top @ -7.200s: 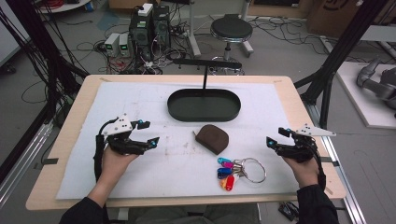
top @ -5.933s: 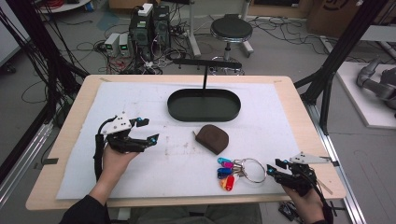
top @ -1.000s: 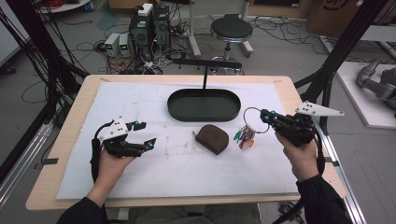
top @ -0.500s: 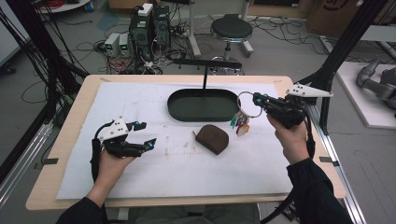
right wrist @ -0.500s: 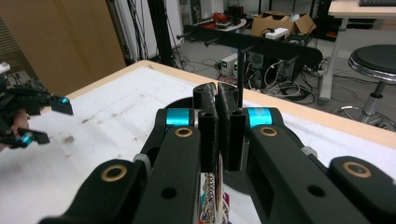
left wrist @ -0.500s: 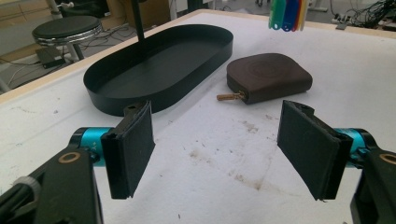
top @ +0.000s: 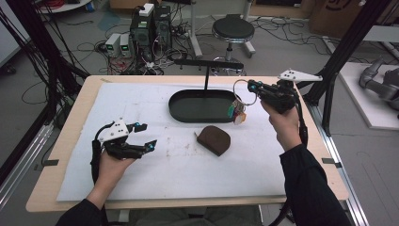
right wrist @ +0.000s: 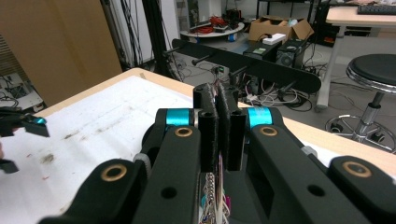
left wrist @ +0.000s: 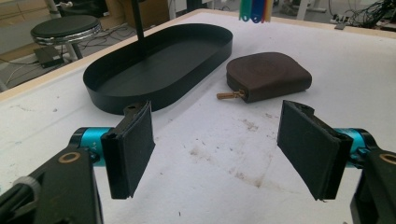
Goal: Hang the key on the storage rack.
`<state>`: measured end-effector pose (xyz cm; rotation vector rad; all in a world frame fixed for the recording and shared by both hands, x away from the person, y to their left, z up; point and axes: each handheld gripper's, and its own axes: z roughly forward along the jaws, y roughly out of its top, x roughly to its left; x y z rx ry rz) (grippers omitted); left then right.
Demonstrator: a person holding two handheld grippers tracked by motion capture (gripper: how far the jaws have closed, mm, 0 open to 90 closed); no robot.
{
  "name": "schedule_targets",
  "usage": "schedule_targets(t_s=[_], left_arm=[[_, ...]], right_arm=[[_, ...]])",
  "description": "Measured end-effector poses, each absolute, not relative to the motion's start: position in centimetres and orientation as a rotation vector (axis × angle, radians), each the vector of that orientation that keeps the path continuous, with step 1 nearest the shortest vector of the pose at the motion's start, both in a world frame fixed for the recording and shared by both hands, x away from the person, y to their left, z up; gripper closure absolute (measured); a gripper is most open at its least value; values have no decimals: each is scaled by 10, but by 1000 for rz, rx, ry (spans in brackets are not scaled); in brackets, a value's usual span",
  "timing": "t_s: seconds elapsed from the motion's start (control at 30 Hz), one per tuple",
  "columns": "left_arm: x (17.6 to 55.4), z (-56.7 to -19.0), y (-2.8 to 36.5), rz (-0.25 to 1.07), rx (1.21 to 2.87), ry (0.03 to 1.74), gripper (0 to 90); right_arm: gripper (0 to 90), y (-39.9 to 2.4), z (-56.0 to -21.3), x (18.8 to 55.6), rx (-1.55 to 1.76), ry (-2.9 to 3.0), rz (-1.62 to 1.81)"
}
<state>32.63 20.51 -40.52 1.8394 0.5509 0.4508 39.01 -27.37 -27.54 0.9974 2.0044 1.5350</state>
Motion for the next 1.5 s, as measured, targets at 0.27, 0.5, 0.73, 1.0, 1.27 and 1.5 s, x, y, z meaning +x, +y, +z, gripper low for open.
schedule_targets(t_s=[0.27, 0.5, 0.73, 1.0, 1.27, 1.5], left_arm=[[326, -406, 204, 443, 1843, 550, 271], [327, -408, 202, 439, 1849, 546, 271], [327, -408, 202, 441, 1850, 543, 271], [327, -409, 203, 439, 1850, 544, 271], [327, -409, 202, 436, 1851, 545, 271], [327, -410, 202, 435, 1854, 545, 271]], right_arm=[[883, -264, -275, 412, 999, 2005, 1515], [883, -259, -278, 429, 1017, 2007, 1490], [883, -256, -279, 447, 1037, 2003, 1457], [882, -257, -291, 465, 1094, 1996, 1455], [882, -260, -299, 477, 1137, 1979, 1446], [882, -262, -303, 484, 1159, 1970, 1438]])
